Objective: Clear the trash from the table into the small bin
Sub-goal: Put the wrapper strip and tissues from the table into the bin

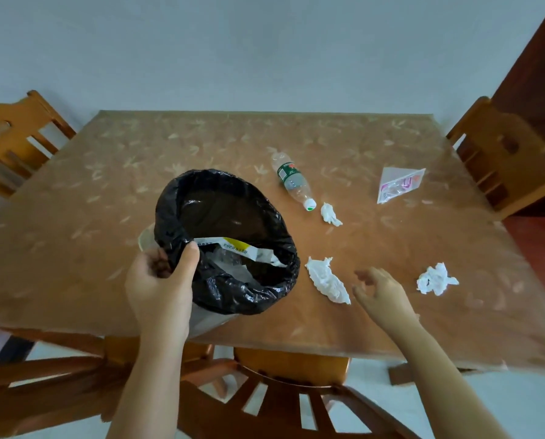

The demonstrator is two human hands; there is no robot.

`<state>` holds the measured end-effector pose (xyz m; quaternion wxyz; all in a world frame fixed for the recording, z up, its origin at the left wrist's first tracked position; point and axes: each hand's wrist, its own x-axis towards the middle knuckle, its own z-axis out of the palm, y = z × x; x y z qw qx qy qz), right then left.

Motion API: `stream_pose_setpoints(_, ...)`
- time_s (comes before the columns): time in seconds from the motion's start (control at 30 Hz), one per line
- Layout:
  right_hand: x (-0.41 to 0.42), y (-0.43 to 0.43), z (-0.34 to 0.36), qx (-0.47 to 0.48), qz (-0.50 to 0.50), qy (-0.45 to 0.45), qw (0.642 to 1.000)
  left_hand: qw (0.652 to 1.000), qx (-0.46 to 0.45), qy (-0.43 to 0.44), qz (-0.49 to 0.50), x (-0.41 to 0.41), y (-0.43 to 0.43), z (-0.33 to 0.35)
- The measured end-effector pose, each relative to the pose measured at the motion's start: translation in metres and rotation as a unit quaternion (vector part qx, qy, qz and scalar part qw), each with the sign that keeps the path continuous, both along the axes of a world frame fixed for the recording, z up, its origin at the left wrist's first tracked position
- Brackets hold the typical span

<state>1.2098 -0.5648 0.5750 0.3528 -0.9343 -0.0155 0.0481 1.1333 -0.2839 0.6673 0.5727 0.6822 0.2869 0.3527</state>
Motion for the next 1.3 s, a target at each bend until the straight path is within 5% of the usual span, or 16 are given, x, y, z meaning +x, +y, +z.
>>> stream_pose_setpoints(0.3,0.023,0.002,-0.063,-0.004,-0.021,0.091,0.996,1.000,-0.012,0.026,-0.006,0.025,-0.008,-0.018)
stream_pose_setpoints(0.73,0.034,0.017,-0.101,0.023,0.007,0.085,0.996,0.997,-0.004,0.066,0.046,0.014,-0.023,-0.013)
stream_pose_setpoints(1.03,0.035,0.006,-0.080,0.113,0.005,0.093,0.989,0.997,-0.006,0.056,0.052,0.006,-0.037,-0.011)
stream_pose_setpoints(1.3,0.046,-0.023,-0.013,0.186,0.001,0.011,0.983,0.997,-0.020,0.043,0.061,0.005,-0.068,0.001)
